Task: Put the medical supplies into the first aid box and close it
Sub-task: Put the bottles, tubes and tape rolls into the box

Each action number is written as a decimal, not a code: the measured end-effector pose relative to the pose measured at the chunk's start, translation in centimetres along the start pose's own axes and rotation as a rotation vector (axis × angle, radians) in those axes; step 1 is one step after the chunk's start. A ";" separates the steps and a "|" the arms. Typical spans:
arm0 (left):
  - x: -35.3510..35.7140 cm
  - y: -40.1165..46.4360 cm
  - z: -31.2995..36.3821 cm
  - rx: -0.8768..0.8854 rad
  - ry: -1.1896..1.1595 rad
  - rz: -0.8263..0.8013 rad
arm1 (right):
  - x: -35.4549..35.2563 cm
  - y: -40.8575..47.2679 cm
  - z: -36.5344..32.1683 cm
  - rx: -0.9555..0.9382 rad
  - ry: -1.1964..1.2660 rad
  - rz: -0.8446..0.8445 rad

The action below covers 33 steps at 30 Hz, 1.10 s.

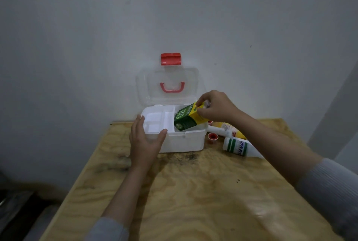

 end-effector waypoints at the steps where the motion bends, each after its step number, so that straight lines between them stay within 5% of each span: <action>1: 0.0 0.0 -0.1 -0.006 0.000 0.006 | 1.1 0.3 0.0 -0.002 -0.017 -0.051; 7: -0.2 -0.3 0.1 -0.032 -0.038 0.010 | 6.1 0.3 0.4 -0.041 -0.088 -0.259; 17: -0.3 -0.4 0.7 -0.048 -0.068 0.016 | 10.6 0.9 0.1 -0.121 -0.348 -0.364; 29: -0.2 -0.4 0.5 -0.041 -0.062 0.052 | 11.6 1.3 0.3 -0.082 -0.262 -0.337; 33: -0.1 -0.5 0.4 -0.039 -0.079 0.047 | 6.9 2.0 0.4 -0.037 -0.081 -0.113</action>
Point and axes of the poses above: each hand's wrist, its own y-axis towards the middle knuckle, its own x-axis out of the palm, z = x × y, the point moved 10 cm from there along y, towards the middle knuckle, and after that the axes turned 11 degrees about z, right-handed, at the moved point
